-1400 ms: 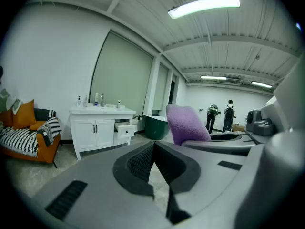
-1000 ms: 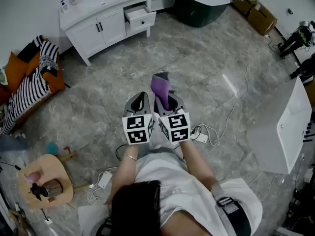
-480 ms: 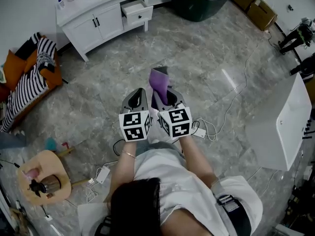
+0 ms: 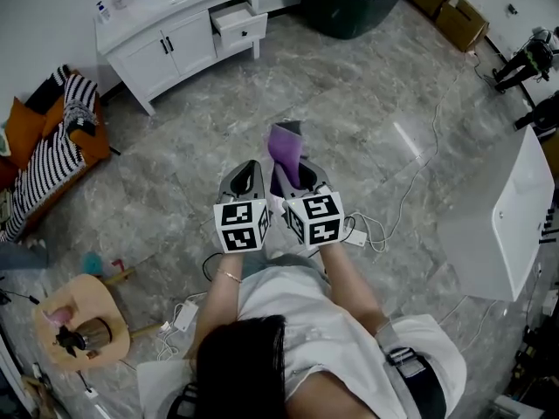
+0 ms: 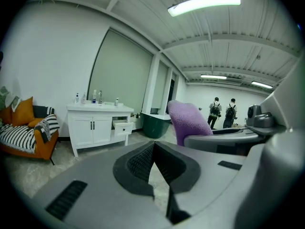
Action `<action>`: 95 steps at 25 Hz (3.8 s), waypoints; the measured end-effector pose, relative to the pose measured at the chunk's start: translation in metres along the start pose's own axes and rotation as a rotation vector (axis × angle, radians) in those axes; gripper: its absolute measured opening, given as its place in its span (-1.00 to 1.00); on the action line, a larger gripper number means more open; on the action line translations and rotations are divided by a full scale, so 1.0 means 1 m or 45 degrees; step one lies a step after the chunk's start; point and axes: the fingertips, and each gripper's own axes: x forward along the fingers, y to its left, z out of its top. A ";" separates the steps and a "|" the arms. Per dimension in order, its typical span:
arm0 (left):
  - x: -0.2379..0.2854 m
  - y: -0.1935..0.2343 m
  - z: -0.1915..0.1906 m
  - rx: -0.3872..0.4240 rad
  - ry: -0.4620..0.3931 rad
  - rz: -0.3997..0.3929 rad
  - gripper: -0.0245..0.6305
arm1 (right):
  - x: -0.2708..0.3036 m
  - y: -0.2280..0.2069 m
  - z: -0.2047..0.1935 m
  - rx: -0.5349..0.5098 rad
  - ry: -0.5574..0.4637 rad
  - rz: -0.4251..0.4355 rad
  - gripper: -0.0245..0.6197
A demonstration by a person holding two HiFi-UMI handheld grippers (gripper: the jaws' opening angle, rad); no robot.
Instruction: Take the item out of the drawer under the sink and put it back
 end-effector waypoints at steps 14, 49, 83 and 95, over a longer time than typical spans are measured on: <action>0.052 0.043 0.017 -0.071 0.021 -0.021 -0.92 | 0.066 -0.012 0.018 0.078 0.039 -0.013 -0.63; 0.183 0.213 0.107 -0.061 0.001 -0.129 -0.92 | 0.276 0.002 0.100 0.163 0.004 -0.054 -0.63; 0.334 0.223 0.151 -0.035 0.069 -0.020 -0.91 | 0.392 -0.108 0.151 0.058 0.002 -0.007 -0.63; 0.409 0.208 0.182 -0.081 0.067 0.048 -0.92 | 0.441 -0.187 0.171 0.021 0.077 0.000 -0.62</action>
